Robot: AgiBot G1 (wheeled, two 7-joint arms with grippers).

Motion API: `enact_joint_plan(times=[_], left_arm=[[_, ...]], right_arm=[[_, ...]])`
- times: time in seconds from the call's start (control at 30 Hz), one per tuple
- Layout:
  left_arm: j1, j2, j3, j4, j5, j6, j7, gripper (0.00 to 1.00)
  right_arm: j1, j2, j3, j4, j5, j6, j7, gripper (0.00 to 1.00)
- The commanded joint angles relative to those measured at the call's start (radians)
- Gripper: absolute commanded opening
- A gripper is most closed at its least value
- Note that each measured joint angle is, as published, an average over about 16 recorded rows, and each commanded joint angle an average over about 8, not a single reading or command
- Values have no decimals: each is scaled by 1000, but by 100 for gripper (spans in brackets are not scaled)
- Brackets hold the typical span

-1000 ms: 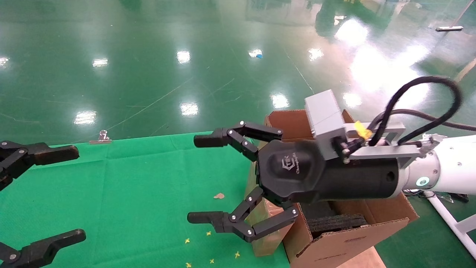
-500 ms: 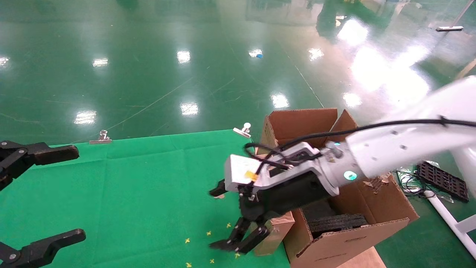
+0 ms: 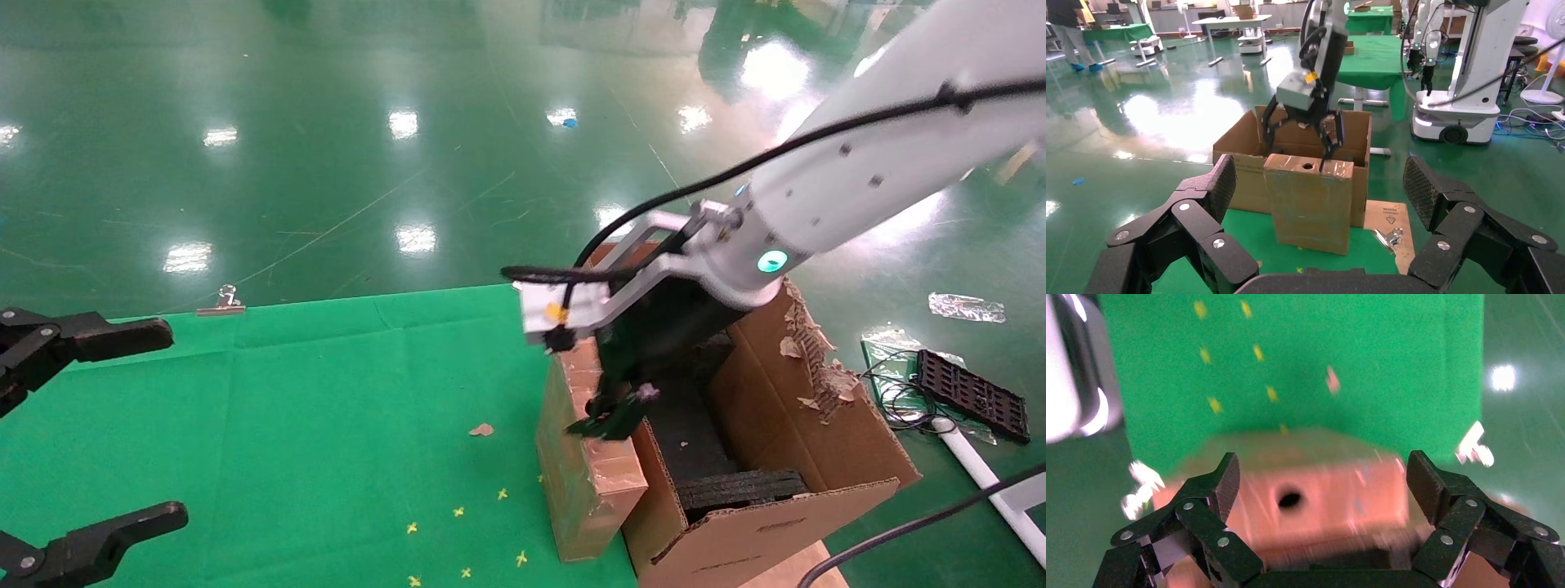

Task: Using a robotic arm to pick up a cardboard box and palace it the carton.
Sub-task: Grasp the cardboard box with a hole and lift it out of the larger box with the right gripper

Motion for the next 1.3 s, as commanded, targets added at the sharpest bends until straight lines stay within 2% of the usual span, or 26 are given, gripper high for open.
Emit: enact_joint_plan(times=[0.03,0.2,0.4,0.63,0.87,0.97,1.07,1.2,1.3], left_arm=[[0,0,0,0,0,0,0,100],[0,0,1,0,0,0,0,100],[0,0,1,0,-1,0,0,100],[0,-1,1,0,-1,-1,1,100],[0,-1,2,0,-1,-1,1,100],[0,-1,2,0,-2,-1,1,100],[-1,-1,2,0,-2,-1,1,100],[-1,-1,3,0,-2,-1,1,100],[-1,-1,3,0,-2,-1,1,100]], right_arm=[[74,-1,-90,-1,6,-2,15,100],[171,-14,-247,1,33,9,31,100],[218,-34,-367,4,82,24,49,100],[235,-53,-446,5,118,43,63,100],[244,-58,-483,1,129,63,101,100],[258,-48,-490,-13,145,60,181,100],[275,-40,-498,-58,171,47,322,100],[284,-40,-507,-170,212,37,514,100],[278,-43,-507,-264,248,44,600,100]])
